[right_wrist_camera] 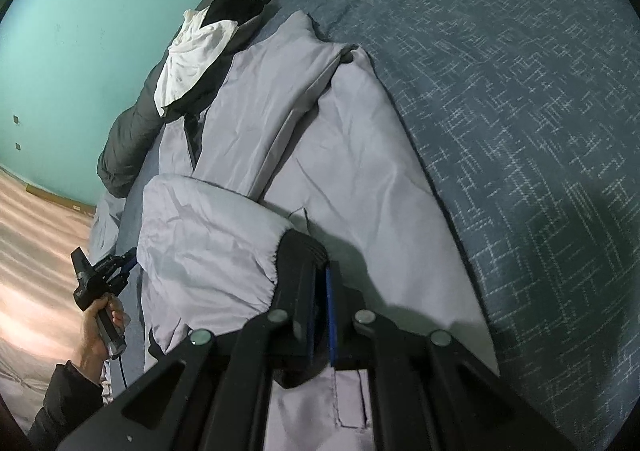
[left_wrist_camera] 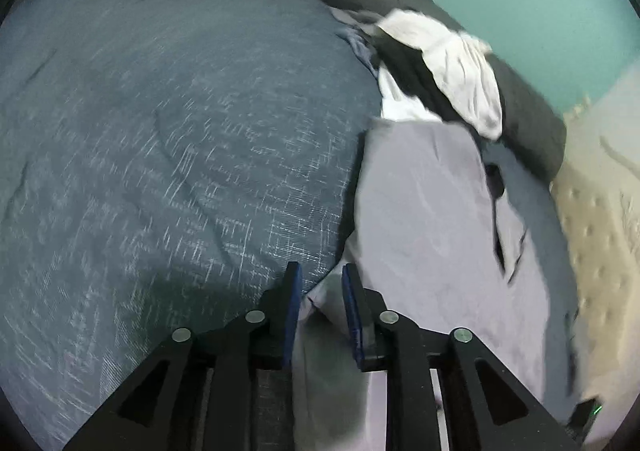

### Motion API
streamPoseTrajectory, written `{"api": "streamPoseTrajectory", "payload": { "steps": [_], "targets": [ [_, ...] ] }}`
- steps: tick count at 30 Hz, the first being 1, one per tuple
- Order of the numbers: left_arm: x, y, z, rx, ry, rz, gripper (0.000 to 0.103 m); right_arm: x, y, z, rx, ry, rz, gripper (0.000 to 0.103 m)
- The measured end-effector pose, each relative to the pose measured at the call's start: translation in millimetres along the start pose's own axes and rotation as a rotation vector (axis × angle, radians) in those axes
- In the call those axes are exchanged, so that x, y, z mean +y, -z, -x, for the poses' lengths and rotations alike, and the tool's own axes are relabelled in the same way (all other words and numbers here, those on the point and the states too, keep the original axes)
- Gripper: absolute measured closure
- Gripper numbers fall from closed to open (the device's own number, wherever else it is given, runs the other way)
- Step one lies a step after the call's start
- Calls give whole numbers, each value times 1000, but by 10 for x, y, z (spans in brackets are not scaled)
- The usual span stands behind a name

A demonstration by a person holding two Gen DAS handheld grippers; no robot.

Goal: Fold clothes

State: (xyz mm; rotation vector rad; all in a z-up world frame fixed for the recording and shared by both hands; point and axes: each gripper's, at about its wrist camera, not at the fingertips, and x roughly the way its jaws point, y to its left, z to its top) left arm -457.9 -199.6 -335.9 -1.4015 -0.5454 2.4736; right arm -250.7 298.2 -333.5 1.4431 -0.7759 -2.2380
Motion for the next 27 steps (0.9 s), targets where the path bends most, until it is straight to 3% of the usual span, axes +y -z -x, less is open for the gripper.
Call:
{"api": "streamPoseTrajectory", "payload": {
  "steps": [2, 5, 8, 10, 11, 12, 13, 18, 23, 26, 27],
  "targets": [
    [-58, -29, -47, 26, 4, -47, 78, -8, 8, 9, 0, -1, -2, 99],
    [-117, -69, -106, 33, 24, -73, 68, -8, 14, 1, 2, -3, -5, 99],
    [-148, -119, -193, 44, 18, -79, 68, 4, 19, -5, 3, -2, 1, 99],
    [-169, -159, -242, 51, 17, -84, 72, 0, 19, -4, 3, -3, 2, 99],
    [-177, -177, -263, 55, 16, -87, 78, -2, 18, -4, 4, -4, 1, 99],
    [-181, -189, -276, 57, 7, -90, 99, -5, 18, -6, 4, -4, 1, 99],
    [-182, -198, -284, 56, -11, -94, 103, -9, 19, -9, 5, -4, 0, 99],
    [-136, -232, -251, 29, -34, -78, 103, -37, 23, -11, 8, -9, -5, 99],
    [-77, -194, -158, 43, 12, -70, 103, -56, 23, -2, 9, -16, -15, 99],
    [-126, -111, -142, 82, 31, -132, 87, -52, 24, 2, 8, -17, -14, 99],
    [-133, -86, -135, 89, 45, -145, 70, -50, 25, 5, 7, -16, -13, 99]
  ]
}}
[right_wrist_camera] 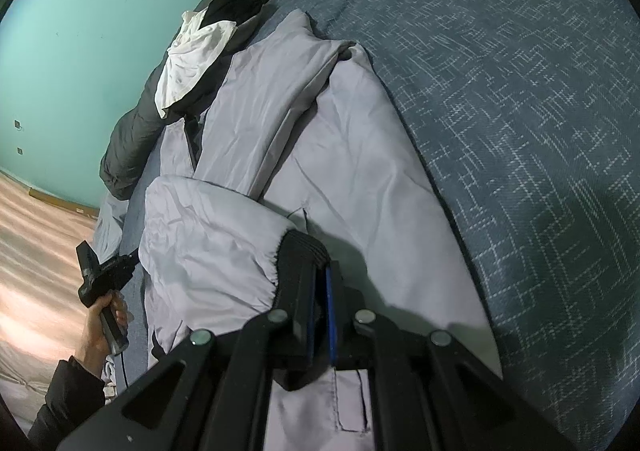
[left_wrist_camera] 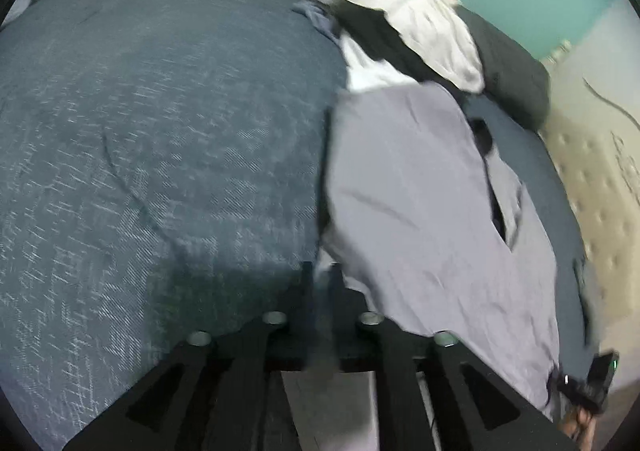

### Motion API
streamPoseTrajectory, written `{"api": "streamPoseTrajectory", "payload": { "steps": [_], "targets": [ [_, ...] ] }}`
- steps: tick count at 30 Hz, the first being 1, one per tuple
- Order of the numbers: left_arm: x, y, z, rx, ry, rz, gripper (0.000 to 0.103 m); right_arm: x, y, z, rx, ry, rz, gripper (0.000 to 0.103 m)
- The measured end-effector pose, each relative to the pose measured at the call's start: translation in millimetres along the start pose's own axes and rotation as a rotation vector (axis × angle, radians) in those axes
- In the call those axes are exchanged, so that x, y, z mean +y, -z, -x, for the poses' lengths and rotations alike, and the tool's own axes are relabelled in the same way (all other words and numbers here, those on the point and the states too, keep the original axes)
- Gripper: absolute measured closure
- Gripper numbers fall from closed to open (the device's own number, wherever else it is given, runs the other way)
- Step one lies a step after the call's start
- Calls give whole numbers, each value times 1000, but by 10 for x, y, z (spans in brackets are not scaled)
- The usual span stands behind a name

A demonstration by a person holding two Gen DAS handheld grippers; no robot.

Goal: Fold clothes

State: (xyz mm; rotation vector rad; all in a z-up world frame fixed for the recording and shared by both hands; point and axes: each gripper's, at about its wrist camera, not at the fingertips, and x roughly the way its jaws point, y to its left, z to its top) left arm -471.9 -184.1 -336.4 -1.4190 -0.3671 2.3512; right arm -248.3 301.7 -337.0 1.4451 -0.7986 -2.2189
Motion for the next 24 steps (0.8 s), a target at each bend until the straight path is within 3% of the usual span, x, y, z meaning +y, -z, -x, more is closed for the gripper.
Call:
{"api": "streamPoseTrajectory", "payload": {
  "steps": [1, 2, 4, 6, 8, 10, 17, 20, 24],
  "targets": [
    [7, 14, 0, 3, 13, -1, 55, 3, 2, 3, -1, 0, 1, 99],
    [23, 19, -10, 5, 26, 6, 51, 4, 4, 5, -1, 0, 1, 99],
    [44, 29, -42, 16, 42, 11, 45, 7, 4, 9, -3, 0, 1, 99],
    [35, 41, -121, 44, 24, -16, 46, 6, 2, 9, -3, 0, 0, 99],
    [22, 46, -155, 46, 18, -34, 51, 5, 1, 5, -2, 0, 1, 99],
    [42, 40, -146, 30, 16, -22, 85, 3, 0, 2, -1, -2, 1, 99],
    [308, 129, 14, -83, 99, 178, 92, 23, 23, -26, 12, -17, 8, 99],
    [508, 197, 30, -120, 193, 360, 92, 23, 29, -38, 16, -21, 7, 99],
    [505, 207, 21, -141, 163, 409, 91, 47, 36, -60, 27, -18, 21, 99]
  ]
}}
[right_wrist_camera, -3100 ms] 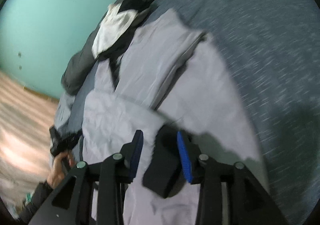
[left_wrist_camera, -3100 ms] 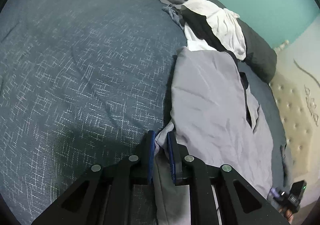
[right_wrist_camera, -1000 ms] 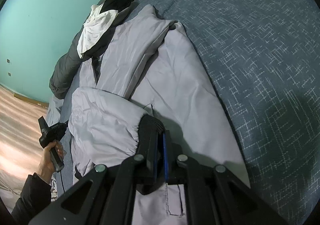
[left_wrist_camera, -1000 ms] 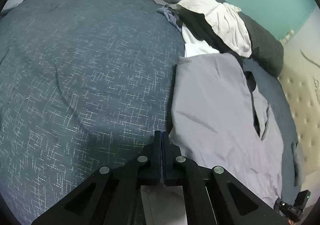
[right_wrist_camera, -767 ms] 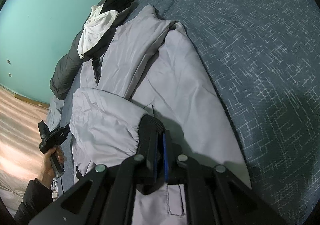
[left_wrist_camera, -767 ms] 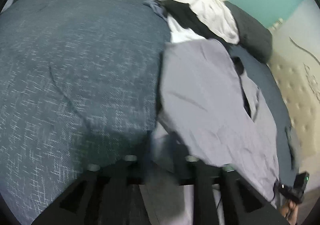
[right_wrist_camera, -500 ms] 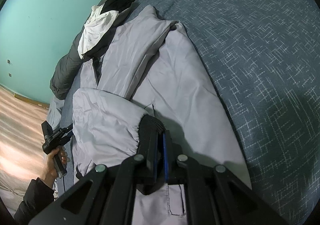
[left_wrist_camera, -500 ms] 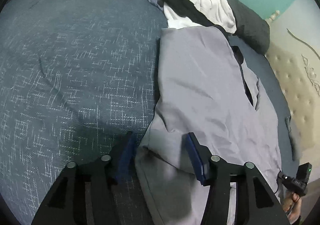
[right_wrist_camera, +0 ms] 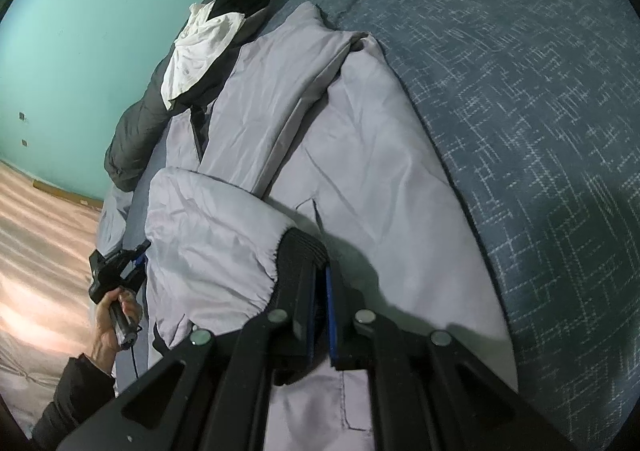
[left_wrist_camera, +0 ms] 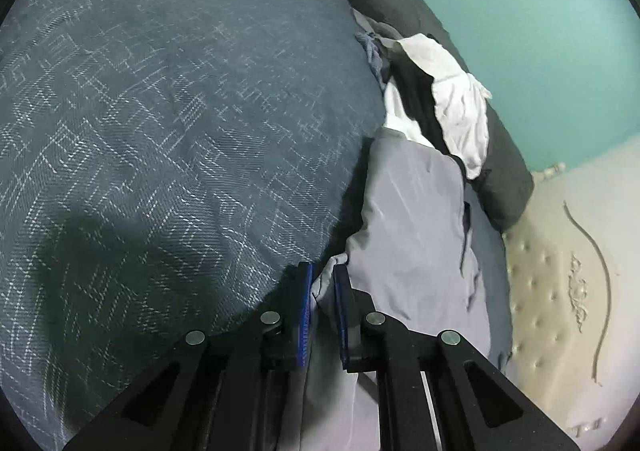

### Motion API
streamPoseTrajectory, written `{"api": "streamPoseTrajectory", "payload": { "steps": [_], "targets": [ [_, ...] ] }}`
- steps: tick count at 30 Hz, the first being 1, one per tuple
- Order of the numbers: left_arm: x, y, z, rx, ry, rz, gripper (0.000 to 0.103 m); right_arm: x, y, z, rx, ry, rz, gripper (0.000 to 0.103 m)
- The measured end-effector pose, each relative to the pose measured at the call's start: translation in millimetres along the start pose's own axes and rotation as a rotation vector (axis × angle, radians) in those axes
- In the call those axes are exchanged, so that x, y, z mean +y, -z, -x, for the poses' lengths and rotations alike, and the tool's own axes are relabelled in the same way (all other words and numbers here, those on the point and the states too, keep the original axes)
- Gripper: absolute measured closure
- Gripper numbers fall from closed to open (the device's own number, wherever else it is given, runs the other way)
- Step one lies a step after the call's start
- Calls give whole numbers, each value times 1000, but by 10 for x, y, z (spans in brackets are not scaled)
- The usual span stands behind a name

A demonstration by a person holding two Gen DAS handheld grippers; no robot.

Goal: Fold clothes

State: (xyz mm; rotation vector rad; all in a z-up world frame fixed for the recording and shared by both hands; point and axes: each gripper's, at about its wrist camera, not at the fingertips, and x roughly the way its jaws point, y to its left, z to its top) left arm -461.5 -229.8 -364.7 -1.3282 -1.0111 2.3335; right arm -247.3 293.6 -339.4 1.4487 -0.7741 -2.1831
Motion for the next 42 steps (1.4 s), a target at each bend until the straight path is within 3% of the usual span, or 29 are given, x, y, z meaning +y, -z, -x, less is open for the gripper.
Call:
{"api": "streamPoseTrajectory", "payload": {
  "steps": [6, 8, 9, 12, 15, 17, 18, 19, 20, 24, 28, 32, 35, 37, 38, 40, 42],
  "targets": [
    [-108, -44, 108, -66, -46, -47, 90, -3, 5, -12, 8, 3, 5, 99],
    [-163, -66, 81, -54, -56, -81, 89, -9, 12, -5, 7, 2, 4, 99],
    [-185, -67, 55, -42, -54, -98, 87, -9, 12, -4, 8, 1, 3, 99],
    [-274, -24, 6, -4, -65, -169, 62, -3, 10, -5, 7, 1, 2, 99],
    [-320, -18, -114, 30, -85, -206, 59, 0, 8, -6, 7, -2, -1, 99],
    [-329, -31, -170, 37, -99, -224, 60, 0, 11, -3, 7, -2, -1, 99],
    [-326, -41, -185, 37, -101, -228, 68, 1, 11, -1, 8, -2, -1, 99],
    [-323, -50, -201, 37, -104, -233, 94, 1, 12, 0, 8, -3, 0, 99],
    [-324, -62, -213, 36, -105, -236, 101, 1, 11, 1, 8, -3, 0, 99],
    [-364, -109, -235, 17, -110, -247, 101, 6, 11, -6, 11, -4, 4, 99],
    [-307, -192, -119, -46, -101, -189, 103, 9, 16, -9, 12, -5, 4, 99],
    [-275, -218, -81, -8, -96, -200, 103, 5, 23, 0, 10, -4, -1, 99],
    [-286, -152, -49, 37, -86, -238, 90, 11, 26, 0, 10, -5, -1, 99],
    [-277, -94, -33, 68, -84, -267, 65, 11, 26, 1, 10, -7, -3, 99],
    [-260, -68, -31, 81, -84, -274, 61, 14, 27, 2, 10, -7, -3, 99],
    [-225, -27, -36, 101, -73, -276, 59, 19, 25, -1, 10, -7, -3, 99],
    [-199, 12, -39, 106, -77, -284, 65, 17, 22, -6, 10, -8, -4, 99]
  ]
}}
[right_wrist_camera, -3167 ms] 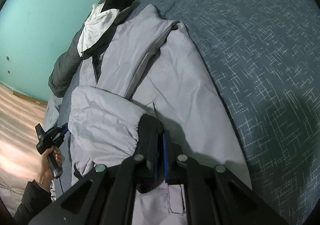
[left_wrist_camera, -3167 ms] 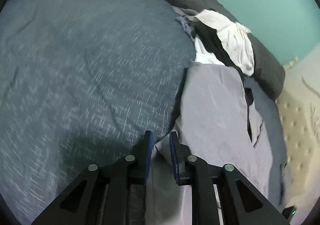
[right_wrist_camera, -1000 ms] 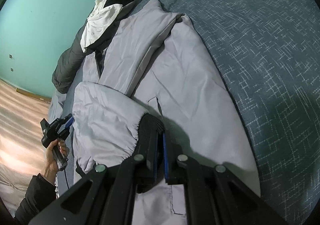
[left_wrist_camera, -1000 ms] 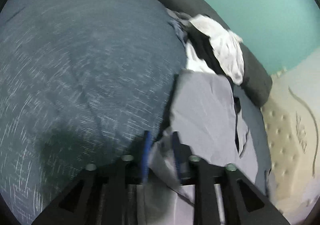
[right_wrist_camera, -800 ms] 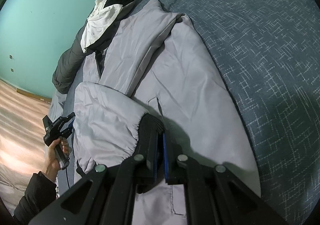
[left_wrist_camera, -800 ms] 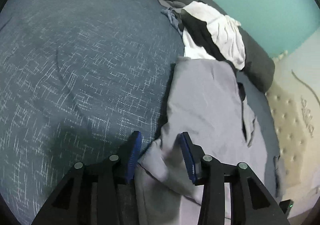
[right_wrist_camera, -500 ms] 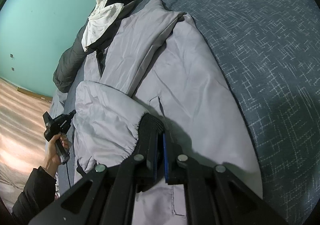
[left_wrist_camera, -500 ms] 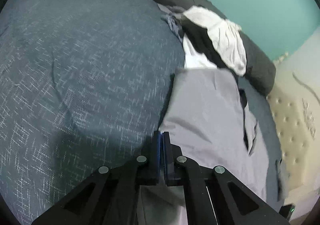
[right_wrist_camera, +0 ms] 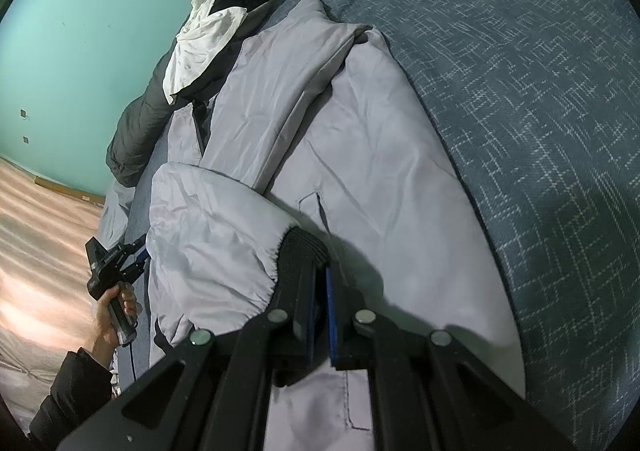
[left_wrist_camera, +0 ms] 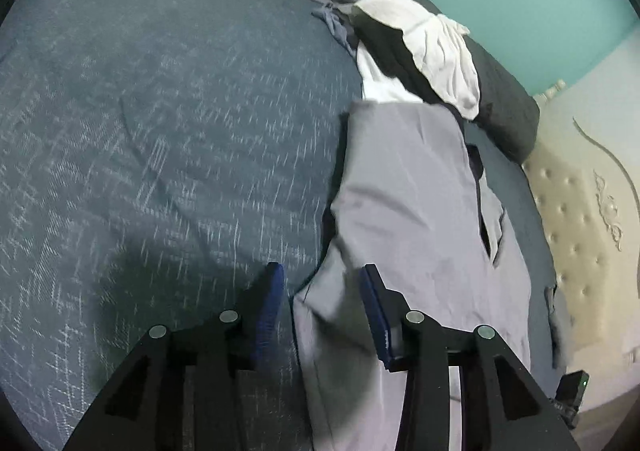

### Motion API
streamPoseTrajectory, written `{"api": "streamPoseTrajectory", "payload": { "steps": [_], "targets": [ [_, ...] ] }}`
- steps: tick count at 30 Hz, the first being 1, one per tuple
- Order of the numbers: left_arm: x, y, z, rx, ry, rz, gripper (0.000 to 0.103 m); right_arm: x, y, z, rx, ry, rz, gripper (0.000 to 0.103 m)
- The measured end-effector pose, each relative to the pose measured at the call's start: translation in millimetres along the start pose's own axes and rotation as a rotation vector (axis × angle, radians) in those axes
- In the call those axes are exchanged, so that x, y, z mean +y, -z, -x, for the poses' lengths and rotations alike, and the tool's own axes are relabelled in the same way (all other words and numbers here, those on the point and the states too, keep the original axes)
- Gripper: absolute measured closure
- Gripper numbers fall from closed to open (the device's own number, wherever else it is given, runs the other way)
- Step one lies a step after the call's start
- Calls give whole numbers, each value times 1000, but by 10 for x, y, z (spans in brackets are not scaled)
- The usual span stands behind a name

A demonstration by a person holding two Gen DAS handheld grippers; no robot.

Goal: Fold clothes

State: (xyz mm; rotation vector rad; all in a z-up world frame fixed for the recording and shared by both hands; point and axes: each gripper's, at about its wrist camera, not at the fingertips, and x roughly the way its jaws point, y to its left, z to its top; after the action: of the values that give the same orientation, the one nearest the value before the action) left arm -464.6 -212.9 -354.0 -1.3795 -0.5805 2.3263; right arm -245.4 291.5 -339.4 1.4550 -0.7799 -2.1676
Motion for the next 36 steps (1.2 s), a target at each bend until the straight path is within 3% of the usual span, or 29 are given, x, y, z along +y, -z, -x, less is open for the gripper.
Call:
{"api": "streamPoseTrajectory", "payload": {
  "steps": [1, 7, 14, 21, 25, 32, 34, 36],
  "targets": [
    [13, 17, -2, -2, -2, 1, 89, -1, -1, -2, 0, 0, -1, 99],
    [79, 64, 64, -34, 29, 35, 91, -3, -12, -15, 4, 0, 2, 99],
    [198, 113, 39, -57, 48, 155, 91, -14, -13, -22, 11, -5, -5, 99],
    [173, 91, 135, -67, 26, 161, 84, -76, -23, 16, 20, -7, -56, 95],
    [192, 124, 283, -65, -11, 156, 87, -108, -54, 174, -7, 8, -88, 95],
    [82, 398, 672, -19, -21, 109, 82, -35, -177, 451, -23, -7, -67, 95],
    [7, 490, 833, -13, -23, 81, 74, 20, -220, 490, 10, 3, -34, 91],
    [-62, 581, 978, -1, -16, 67, 69, 61, -233, 540, 41, 24, -7, 78]
  ]
}}
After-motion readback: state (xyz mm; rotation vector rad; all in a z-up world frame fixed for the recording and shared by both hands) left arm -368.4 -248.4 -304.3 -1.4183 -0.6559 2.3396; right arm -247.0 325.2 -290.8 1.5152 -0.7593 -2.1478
